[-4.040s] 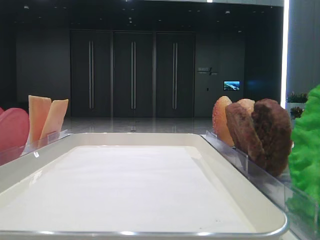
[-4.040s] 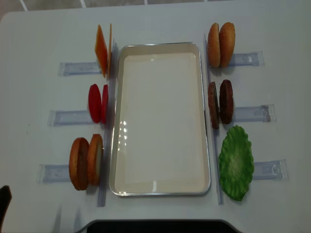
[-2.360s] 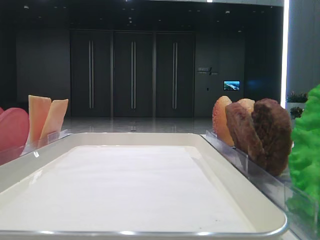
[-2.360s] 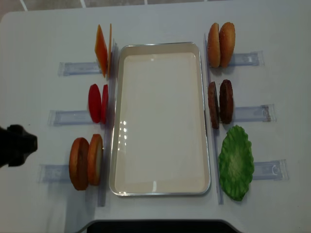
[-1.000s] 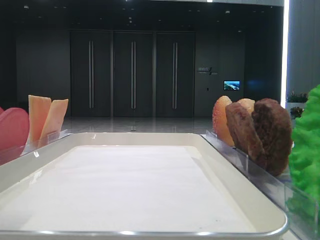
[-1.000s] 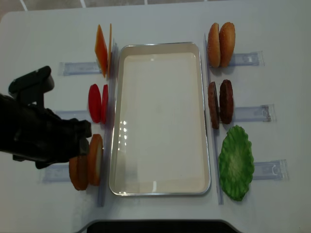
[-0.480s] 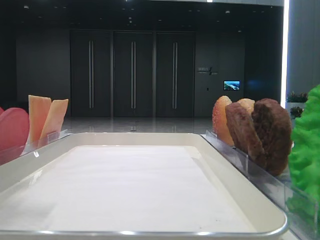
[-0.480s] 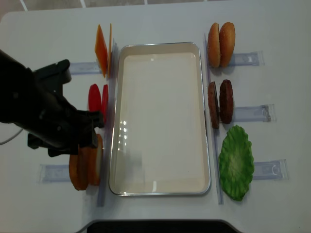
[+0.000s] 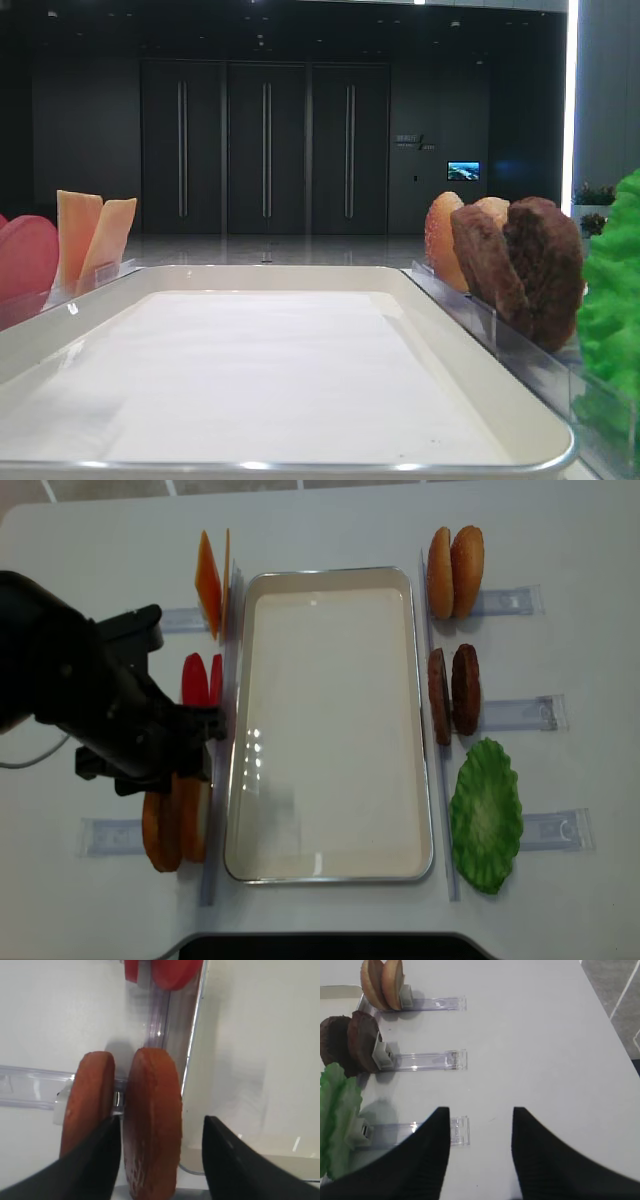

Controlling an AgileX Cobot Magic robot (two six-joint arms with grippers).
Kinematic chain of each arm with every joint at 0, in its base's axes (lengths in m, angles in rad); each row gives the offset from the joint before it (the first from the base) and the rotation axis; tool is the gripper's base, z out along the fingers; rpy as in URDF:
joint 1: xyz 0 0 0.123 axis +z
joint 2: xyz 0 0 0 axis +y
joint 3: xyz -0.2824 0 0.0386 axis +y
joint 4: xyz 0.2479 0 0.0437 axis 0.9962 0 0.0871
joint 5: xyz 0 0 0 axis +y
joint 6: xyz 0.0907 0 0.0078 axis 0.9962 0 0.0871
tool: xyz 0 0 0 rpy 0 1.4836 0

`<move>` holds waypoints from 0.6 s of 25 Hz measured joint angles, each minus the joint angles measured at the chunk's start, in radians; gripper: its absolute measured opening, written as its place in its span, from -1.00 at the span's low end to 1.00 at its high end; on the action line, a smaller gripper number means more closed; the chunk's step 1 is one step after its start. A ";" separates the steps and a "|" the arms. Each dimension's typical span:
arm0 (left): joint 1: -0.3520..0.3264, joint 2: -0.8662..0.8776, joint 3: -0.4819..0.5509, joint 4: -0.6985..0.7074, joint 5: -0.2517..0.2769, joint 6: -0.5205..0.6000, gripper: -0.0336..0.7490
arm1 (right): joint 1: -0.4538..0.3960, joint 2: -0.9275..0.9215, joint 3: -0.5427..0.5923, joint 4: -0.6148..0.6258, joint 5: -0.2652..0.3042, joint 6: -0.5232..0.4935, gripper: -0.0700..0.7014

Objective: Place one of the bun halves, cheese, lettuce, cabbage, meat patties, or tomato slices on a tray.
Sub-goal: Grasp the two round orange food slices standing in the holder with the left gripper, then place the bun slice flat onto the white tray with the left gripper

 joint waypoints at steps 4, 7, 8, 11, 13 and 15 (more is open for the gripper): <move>0.000 0.053 0.000 0.001 -0.007 0.004 0.11 | 0.000 0.000 0.000 0.000 0.000 0.000 -0.08; 0.000 0.100 0.000 0.001 -0.006 0.024 0.06 | 0.000 0.000 0.000 0.000 0.000 0.000 -0.08; 0.000 0.107 0.000 0.001 -0.005 0.029 -0.03 | 0.000 0.000 0.000 0.000 0.000 0.000 -0.08; 0.000 0.108 -0.003 0.006 0.008 0.055 -0.59 | 0.000 0.000 0.000 0.000 0.000 0.000 -0.08; 0.000 0.094 -0.028 0.010 0.022 0.064 -0.60 | 0.000 0.000 0.000 0.000 0.000 0.000 -0.08; 0.000 0.070 -0.075 0.014 0.055 0.068 -0.60 | 0.000 0.000 0.000 0.000 0.000 0.000 -0.08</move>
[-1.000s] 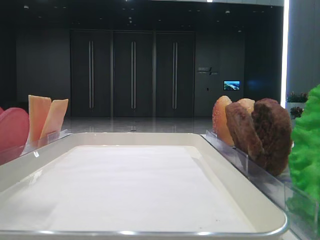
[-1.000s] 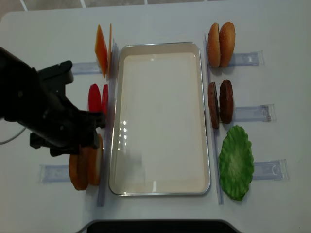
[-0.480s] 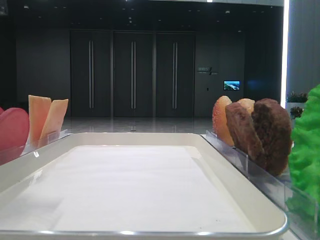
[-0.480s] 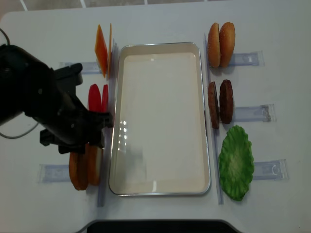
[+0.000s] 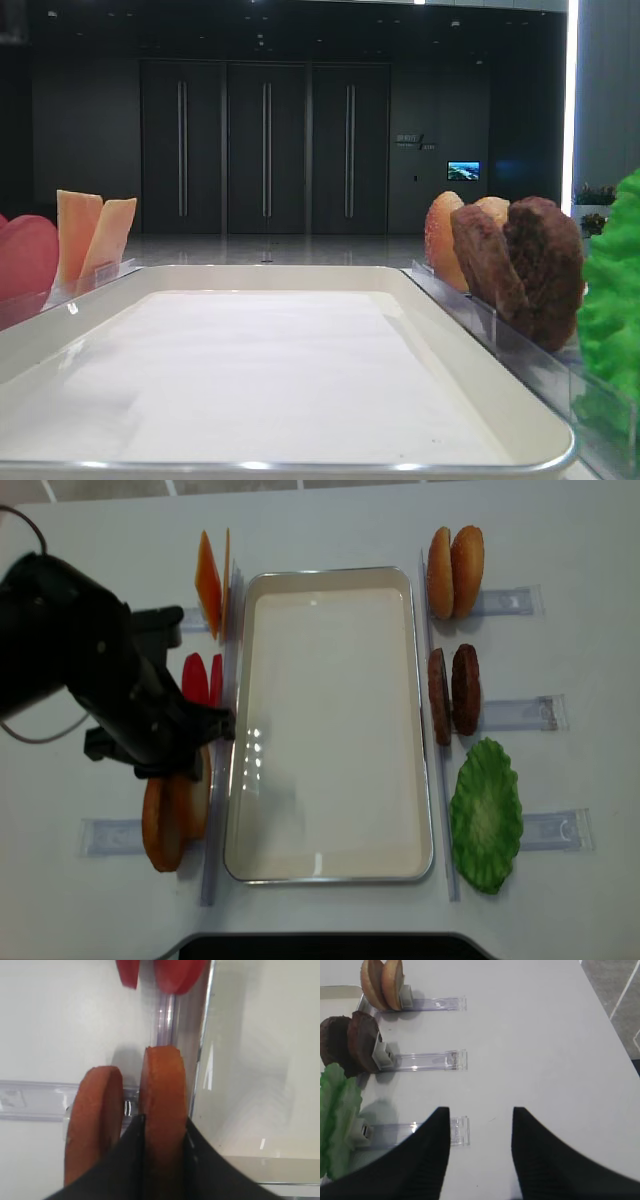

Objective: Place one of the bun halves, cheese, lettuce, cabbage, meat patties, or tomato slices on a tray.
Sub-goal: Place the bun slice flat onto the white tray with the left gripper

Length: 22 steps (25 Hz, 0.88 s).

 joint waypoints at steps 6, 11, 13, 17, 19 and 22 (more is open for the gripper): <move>0.000 -0.050 -0.170 -0.042 0.023 0.000 -0.60 | 0.000 0.000 0.000 0.000 0.000 0.000 -0.08; 0.000 -0.022 -0.146 -0.210 -0.136 0.114 -0.60 | 0.000 0.000 0.000 0.000 0.000 0.000 -0.08; 0.000 0.014 -0.126 -0.370 -0.250 0.239 -0.60 | 0.000 0.000 0.000 0.000 0.000 0.000 -0.08; 0.000 0.118 -0.114 -0.656 -0.361 0.534 -0.61 | 0.000 0.000 0.000 0.000 0.000 0.000 -0.08; 0.000 0.171 -0.114 -0.741 -0.389 0.637 -0.61 | 0.000 0.000 0.000 0.000 0.000 0.000 -0.08; 0.000 0.241 -0.114 -0.868 -0.423 0.788 -0.61 | 0.000 0.000 0.000 0.000 0.000 0.000 -0.08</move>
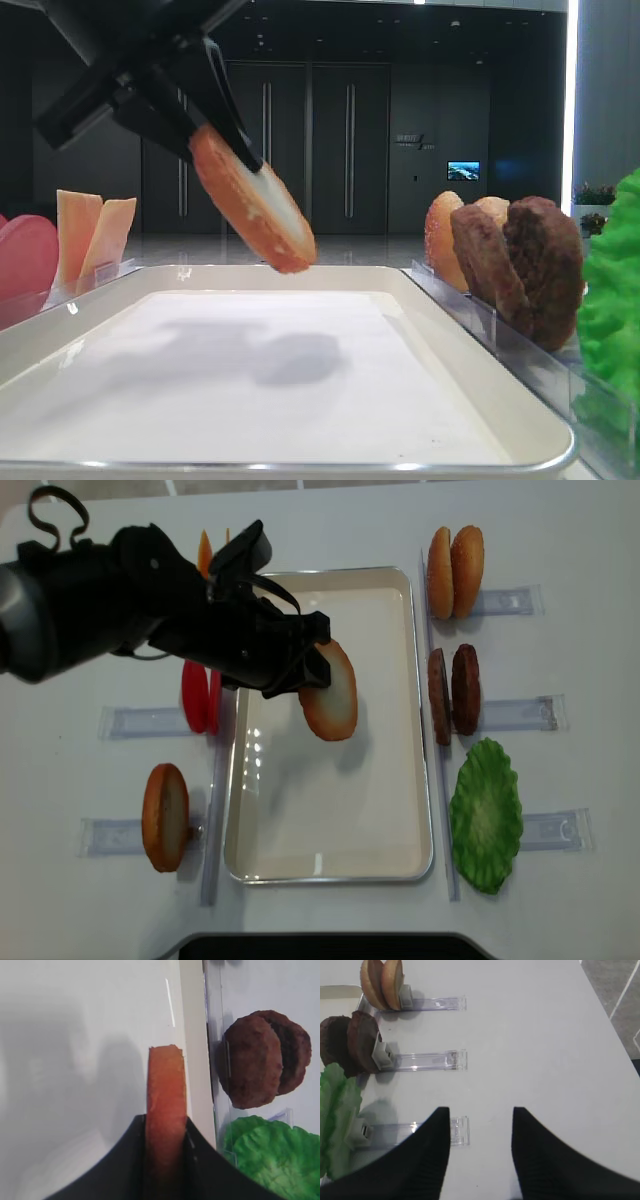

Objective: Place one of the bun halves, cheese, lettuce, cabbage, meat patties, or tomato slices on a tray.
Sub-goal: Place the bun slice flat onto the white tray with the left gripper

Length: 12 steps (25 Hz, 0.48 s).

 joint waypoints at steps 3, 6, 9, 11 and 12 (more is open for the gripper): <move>0.000 0.054 0.000 -0.148 -0.017 0.158 -0.61 | 0.000 0.000 0.000 0.000 0.000 0.000 -0.08; 0.000 0.101 0.000 -0.274 -0.032 0.294 -0.61 | 0.000 0.000 0.000 0.000 0.000 0.000 -0.08; 0.000 0.133 0.000 -0.319 -0.037 0.359 -0.61 | 0.000 0.000 0.000 0.000 0.000 0.000 -0.08; 0.000 0.145 0.000 -0.323 -0.037 0.373 -0.61 | 0.000 0.000 0.000 0.000 0.000 0.000 -0.08; 0.000 0.150 0.000 -0.323 -0.039 0.375 -0.61 | 0.000 0.000 0.000 0.000 0.000 0.000 -0.08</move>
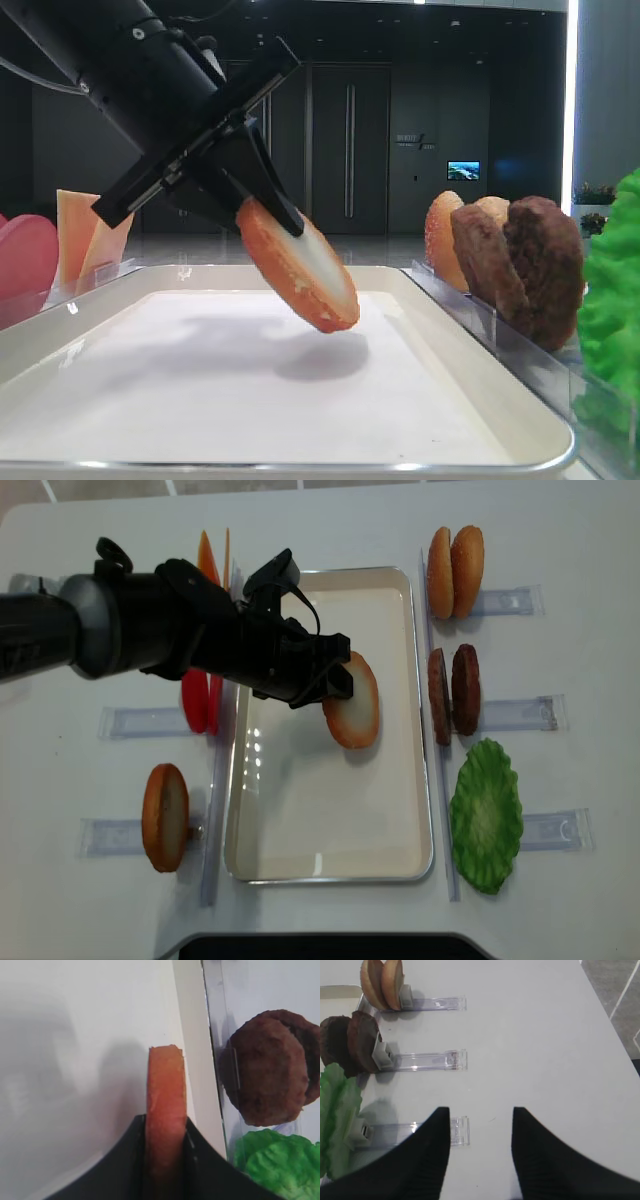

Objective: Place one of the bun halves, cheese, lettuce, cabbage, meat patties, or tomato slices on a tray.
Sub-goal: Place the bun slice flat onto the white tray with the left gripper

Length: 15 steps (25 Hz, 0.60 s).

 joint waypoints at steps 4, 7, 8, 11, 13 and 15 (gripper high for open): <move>0.000 0.007 0.000 0.009 -0.003 0.004 -0.61 | 0.000 0.000 0.000 0.000 0.000 0.000 -0.08; 0.000 0.007 0.001 0.022 -0.008 0.004 -0.61 | 0.000 0.000 0.000 0.000 0.000 0.000 -0.08; 0.000 0.007 0.001 0.027 -0.008 0.004 -0.61 | 0.000 0.000 0.000 0.000 0.000 0.000 -0.08; 0.000 0.007 0.001 0.032 -0.008 0.004 -0.61 | 0.000 0.000 0.000 0.000 0.000 0.000 -0.08; 0.000 0.007 0.001 0.033 -0.013 0.004 -0.61 | 0.000 0.000 0.000 0.000 0.000 0.000 -0.08; 0.000 0.008 0.001 0.034 -0.016 0.004 -0.61 | 0.000 0.000 0.000 0.000 0.000 0.000 -0.08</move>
